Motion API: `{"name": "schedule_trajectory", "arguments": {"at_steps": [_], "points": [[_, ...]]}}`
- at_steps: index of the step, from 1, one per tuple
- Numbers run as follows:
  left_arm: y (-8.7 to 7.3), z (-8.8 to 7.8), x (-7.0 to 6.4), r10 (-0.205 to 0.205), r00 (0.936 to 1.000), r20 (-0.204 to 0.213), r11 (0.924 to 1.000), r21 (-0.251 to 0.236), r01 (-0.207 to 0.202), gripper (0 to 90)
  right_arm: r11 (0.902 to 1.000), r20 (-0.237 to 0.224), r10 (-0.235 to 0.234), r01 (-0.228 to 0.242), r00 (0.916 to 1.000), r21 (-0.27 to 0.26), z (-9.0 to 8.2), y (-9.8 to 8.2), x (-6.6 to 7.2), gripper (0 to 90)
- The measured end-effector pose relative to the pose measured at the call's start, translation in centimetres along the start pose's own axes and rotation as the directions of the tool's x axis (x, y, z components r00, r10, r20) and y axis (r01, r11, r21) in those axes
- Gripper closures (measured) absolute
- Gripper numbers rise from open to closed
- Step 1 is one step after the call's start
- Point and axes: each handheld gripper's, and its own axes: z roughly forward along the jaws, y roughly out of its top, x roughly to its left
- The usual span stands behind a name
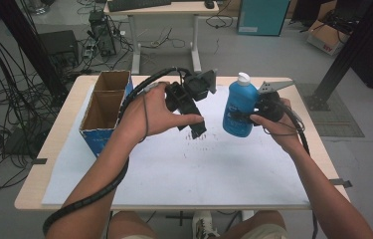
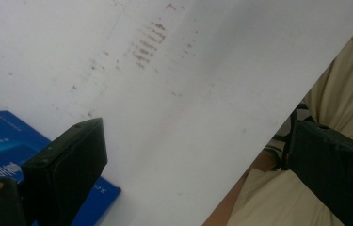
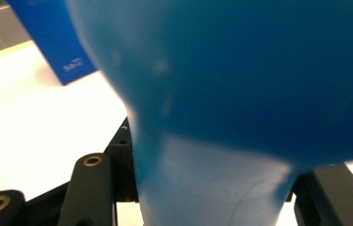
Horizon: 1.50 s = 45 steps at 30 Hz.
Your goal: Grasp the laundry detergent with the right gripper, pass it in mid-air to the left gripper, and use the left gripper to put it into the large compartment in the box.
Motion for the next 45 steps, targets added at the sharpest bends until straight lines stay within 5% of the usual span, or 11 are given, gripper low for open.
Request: {"name": "schedule_trajectory", "arguments": {"at_steps": [11,16,28,34,36,37,38,40,42,44,45], "points": [[0.4,-3.5,1.1,0.084,0.9963,-0.022,0.9964,-0.011,-0.084,5.6,0.9983,-0.123,-0.058,0.058,0.9907,-0.001,0.6,2.7,2.8,44.3],[0.1,-4.5,1.9,0.11,0.9938,-0.018,0.9933,-0.036,-0.11,5.5,0.996,-0.172,-0.084,0.088,0.9815,0.015,2.1,3.4,3.9,44.3],[-0.1,-5.7,3.2,0.17,0.9853,0.019,0.9855,-0.01,-0.169,5.1,0.9905,-0.268,-0.121,0.134,0.9558,0.031,5.2,4.1,6.6,44.2],[0.1,-6.0,3.5,0.222,0.9746,0.029,0.975,-0.002,-0.222,5.2,0.9855,-0.303,-0.151,0.167,0.9408,0.028,6.5,4.3,7.5,44.2],[0.1,-6.1,3.6,0.265,0.9638,0.029,0.9639,0.02,-0.266,5.2,0.9847,-0.319,-0.154,0.172,0.9351,0.027,6.8,4.3,7.9,44.2],[0.1,-6.0,3.4,0.248,0.968,0.036,0.9686,0.001,-0.248,5.2,0.9841,-0.323,-0.159,0.176,0.933,0.024,6.9,4.3,8.0,44.2],[0.1,-6.0,3.4,0.257,0.9658,0.036,0.9665,-0.002,-0.257,5.2,0.9835,-0.331,-0.166,0.18,0.9291,0.015,7.2,4.3,8.1,44.2],[0.1,-6.0,3.3,0.278,0.9596,0.042,0.9604,0.004,-0.278,5.2,0.9816,-0.342,-0.175,0.191,0.9233,0.012,7.4,4.3,8.3,44.1],[0.3,-6.2,3.4,0.319,0.9468,0.043,0.9466,0.037,-0.32,5.2,0.9809,-0.347,-0.18,0.194,0.9206,0.007,7.6,4.3,8.5,44.1],[0.3,-6.0,3.3,0.325,0.9446,0.047,0.9443,0.038,-0.327,5.3,0.9805,-0.356,-0.184,0.197,0.9163,-0.001,7.7,4.3,8.7,44.1],[0.1,-5.6,2.8,0.258,0.9643,0.058,0.9661,-0.012,-0.258,5.3,0.9803,-0.362,-0.185,0.198,0.9136,-0.003,7.7,4.3,8.9,44.1]]}}
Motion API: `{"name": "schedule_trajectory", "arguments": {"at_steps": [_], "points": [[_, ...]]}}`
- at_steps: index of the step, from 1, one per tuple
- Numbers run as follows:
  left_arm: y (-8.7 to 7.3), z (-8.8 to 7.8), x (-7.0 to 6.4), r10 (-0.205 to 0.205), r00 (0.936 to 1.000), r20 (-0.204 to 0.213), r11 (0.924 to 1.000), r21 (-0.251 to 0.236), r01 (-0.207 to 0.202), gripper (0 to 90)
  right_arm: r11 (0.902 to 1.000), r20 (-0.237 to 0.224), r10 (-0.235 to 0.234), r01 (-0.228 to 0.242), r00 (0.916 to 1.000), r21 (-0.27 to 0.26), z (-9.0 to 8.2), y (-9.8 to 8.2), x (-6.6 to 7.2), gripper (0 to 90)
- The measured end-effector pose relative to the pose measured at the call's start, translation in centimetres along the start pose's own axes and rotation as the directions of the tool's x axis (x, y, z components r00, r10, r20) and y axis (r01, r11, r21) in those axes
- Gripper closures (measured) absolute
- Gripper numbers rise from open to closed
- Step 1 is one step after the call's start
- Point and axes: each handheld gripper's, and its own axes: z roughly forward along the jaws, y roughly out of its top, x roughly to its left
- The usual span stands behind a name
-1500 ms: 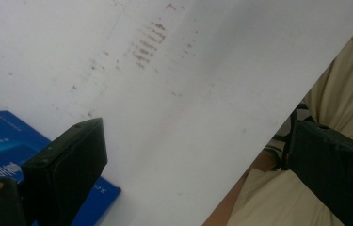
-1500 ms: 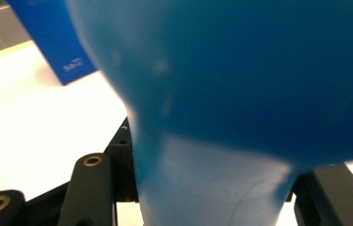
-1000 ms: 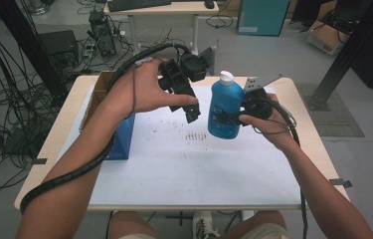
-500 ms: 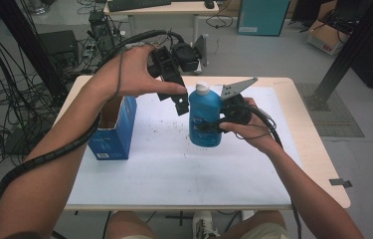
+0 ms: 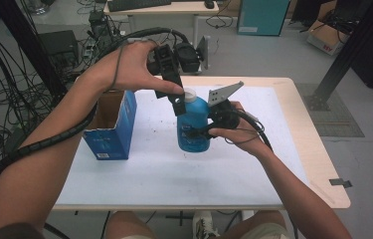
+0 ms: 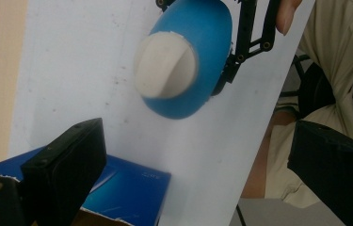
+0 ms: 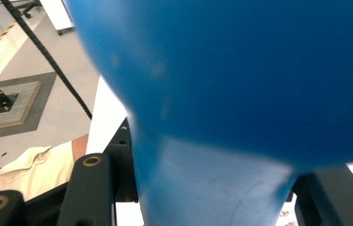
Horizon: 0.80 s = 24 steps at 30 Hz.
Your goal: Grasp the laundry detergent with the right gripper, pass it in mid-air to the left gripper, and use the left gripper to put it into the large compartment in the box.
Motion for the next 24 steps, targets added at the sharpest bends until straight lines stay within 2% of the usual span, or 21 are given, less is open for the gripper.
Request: {"name": "schedule_trajectory", "arguments": {"at_steps": [1,2,3,4,16,18,19,22,24], "points": [[0.0,0.0,0.0,0.011,0.9999,-0.002,0.9999,0.006,-0.011,5.2,1.0,-0.003,-0.006,0.006,1.0,0.001,0.1,0.1,0.2,44.0],[0.1,-0.2,0.5,0.083,0.9965,0.001,0.9948,0.059,-0.083,5.3,0.9999,-0.004,-0.009,0.009,1.0,0.005,0.1,0.1,0.3,44.1],[0.1,0.0,0.3,0.065,0.9979,0.002,0.9969,0.043,-0.065,5.2,0.9999,-0.008,-0.017,0.017,0.9998,0.003,0.2,0.2,0.5,44.0],[0.1,0.4,0.0,0.007,0.9999,0.012,1.0,0.0,-0.007,5.2,0.9999,-0.008,-0.017,0.017,0.9998,0.003,0.2,0.2,0.5,44.0],[0.0,1.2,0.5,0.067,0.9955,0.068,0.9977,0.011,-0.068,5.3,0.997,-0.024,-0.075,0.074,0.9969,-0.021,1.7,1.2,1.2,43.9],[0.0,1.3,0.4,0.062,0.9962,0.062,0.998,0.007,-0.062,5.3,0.9966,-0.025,-0.08,0.08,0.9965,-0.022,2.0,1.4,1.2,43.9],[0.0,1.3,0.5,0.067,0.9955,0.067,0.9976,0.01,-0.068,5.3,0.9955,-0.023,-0.092,0.092,0.9955,-0.025,2.2,1.5,1.1,43.9],[0.0,1.2,0.7,0.071,0.994,0.084,0.9974,0.009,-0.071,5.2,0.9956,-0.017,-0.09,0.089,0.9958,-0.028,2.4,1.8,1.1,43.9],[0.1,1.3,0.8,0.074,0.9942,0.077,0.9971,0.009,-0.075,5.2,0.9951,-0.013,-0.095,0.094,0.9954,-0.032,2.5,2.0,0.9,43.9]]}}
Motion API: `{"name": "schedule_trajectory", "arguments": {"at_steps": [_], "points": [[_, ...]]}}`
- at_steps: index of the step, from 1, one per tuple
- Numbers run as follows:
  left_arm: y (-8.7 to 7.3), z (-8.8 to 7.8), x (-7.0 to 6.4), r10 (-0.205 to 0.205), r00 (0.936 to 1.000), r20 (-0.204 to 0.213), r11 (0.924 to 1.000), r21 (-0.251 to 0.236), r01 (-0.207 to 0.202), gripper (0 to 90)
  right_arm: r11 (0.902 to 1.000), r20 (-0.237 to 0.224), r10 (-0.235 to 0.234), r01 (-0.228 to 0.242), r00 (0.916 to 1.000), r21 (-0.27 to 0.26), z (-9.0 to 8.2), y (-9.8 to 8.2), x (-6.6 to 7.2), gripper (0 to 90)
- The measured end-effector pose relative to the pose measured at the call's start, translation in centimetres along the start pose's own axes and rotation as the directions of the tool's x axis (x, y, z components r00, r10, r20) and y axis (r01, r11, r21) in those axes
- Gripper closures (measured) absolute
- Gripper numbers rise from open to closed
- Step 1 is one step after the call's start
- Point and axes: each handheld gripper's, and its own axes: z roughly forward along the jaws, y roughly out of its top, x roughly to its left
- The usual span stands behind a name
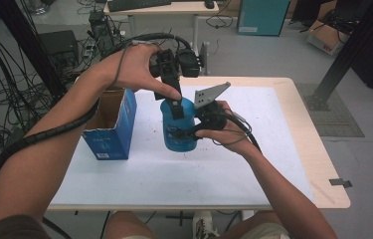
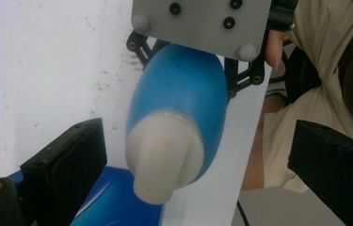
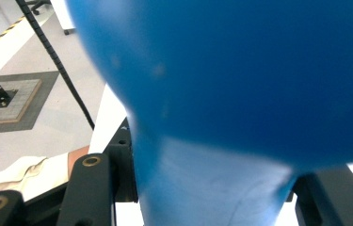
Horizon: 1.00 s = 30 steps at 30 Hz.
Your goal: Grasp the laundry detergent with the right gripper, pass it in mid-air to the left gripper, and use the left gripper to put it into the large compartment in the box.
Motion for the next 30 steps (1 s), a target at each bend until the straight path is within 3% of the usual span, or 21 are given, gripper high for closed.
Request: {"name": "schedule_trajectory", "arguments": {"at_steps": [10,26,28,30], "points": [[0.3,0.5,0.6,-0.001,1.0,0.0,0.9993,0.037,0.001,4.7,0.9999,0.009,-0.003,0.003,1.0,-0.012,0.1,0.6,-0.4,43.9],[-0.4,0.7,1.8,-0.043,0.9991,-0.003,0.9987,0.029,0.043,4.6,0.9999,0.0,-0.009,0.009,1.0,-0.011,0.4,1.8,-1.2,43.8],[-0.5,0.9,1.9,-0.051,0.9987,-0.003,0.9987,0.001,0.051,4.6,0.9999,-0.001,-0.009,0.009,1.0,-0.009,0.5,1.9,-1.3,43.8],[-0.6,0.9,2.0,-0.053,0.9986,-0.001,0.9986,0.004,0.053,4.6,1.0,-0.004,-0.006,0.006,1.0,-0.006,0.6,2.0,-1.5,43.8]]}}
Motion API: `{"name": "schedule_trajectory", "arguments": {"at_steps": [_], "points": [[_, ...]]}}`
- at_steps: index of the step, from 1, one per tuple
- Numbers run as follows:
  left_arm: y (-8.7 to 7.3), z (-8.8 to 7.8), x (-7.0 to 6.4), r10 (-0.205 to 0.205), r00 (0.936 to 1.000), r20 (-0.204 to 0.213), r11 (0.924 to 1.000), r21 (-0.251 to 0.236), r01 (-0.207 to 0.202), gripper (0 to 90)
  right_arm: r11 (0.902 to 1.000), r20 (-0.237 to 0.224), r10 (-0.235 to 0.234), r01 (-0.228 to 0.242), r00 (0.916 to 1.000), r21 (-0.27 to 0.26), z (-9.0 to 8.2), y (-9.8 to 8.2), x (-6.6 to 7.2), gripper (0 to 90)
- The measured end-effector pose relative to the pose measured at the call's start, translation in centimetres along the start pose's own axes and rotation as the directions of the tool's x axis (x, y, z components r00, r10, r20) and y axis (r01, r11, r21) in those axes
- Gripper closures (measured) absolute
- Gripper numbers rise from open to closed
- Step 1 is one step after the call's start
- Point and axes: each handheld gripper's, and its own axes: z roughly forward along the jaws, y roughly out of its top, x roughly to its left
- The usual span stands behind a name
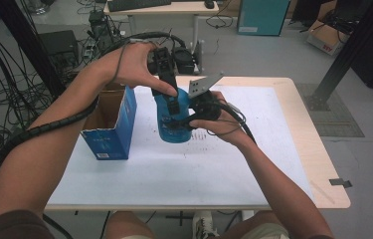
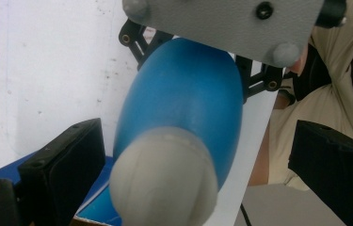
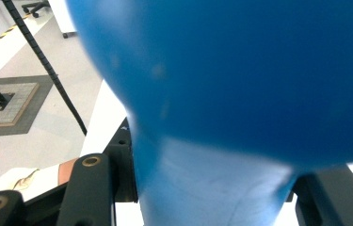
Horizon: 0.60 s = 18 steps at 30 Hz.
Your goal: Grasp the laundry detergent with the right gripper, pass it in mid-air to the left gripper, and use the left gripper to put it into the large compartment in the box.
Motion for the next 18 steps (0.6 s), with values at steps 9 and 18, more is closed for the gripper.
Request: {"name": "schedule_trajectory", "arguments": {"at_steps": [9,18], "points": [[-0.2,-0.3,0.9,0.06,0.9982,-0.007,0.9963,0.062,-0.059,4.1,1.0,0.0,-0.006,0.006,1.0,0.006,0.4,0.2,-0.8,43.8],[0.0,-0.4,1.2,0.063,0.9979,-0.016,0.9934,0.097,-0.062,4.1,0.9999,-0.01,-0.005,0.005,0.9999,0.009,0.6,0.3,-0.8,43.7]]}}
